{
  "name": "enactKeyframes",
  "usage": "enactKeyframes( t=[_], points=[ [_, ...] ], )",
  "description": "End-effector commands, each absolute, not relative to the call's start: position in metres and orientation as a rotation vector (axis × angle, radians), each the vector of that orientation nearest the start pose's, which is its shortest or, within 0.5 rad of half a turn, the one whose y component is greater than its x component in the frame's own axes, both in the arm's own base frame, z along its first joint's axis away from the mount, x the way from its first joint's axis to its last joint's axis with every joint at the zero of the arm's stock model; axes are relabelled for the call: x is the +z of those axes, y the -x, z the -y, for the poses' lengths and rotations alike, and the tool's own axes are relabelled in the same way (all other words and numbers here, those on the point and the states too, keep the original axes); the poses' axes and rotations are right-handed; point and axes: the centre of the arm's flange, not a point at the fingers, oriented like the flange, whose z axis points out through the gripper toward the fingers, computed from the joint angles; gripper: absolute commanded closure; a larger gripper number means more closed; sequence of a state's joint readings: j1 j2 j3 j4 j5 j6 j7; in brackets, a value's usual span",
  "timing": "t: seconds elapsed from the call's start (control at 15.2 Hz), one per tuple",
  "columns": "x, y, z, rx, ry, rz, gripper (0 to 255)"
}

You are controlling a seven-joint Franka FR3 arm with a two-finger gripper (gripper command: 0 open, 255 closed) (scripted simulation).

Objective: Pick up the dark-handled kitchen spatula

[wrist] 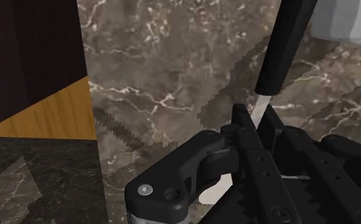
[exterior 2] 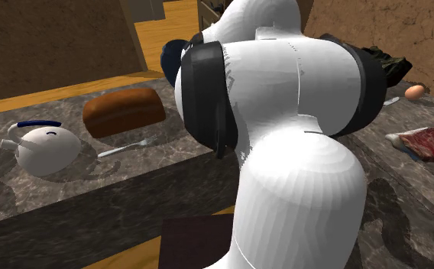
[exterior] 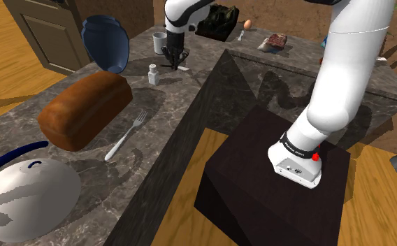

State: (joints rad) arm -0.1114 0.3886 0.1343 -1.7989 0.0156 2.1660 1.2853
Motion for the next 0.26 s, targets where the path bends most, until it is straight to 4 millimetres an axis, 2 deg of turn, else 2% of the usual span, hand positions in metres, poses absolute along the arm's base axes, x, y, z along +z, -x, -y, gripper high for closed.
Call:
enactKeyframes(
  t=[0.0,0.2],
  points=[
    [0.343,-0.6419,-0.0102,0.083,2.487,-1.853,255],
    [0.3491,-0.6419,-0.0102,0.083,2.487,-1.853,255]
  ],
)
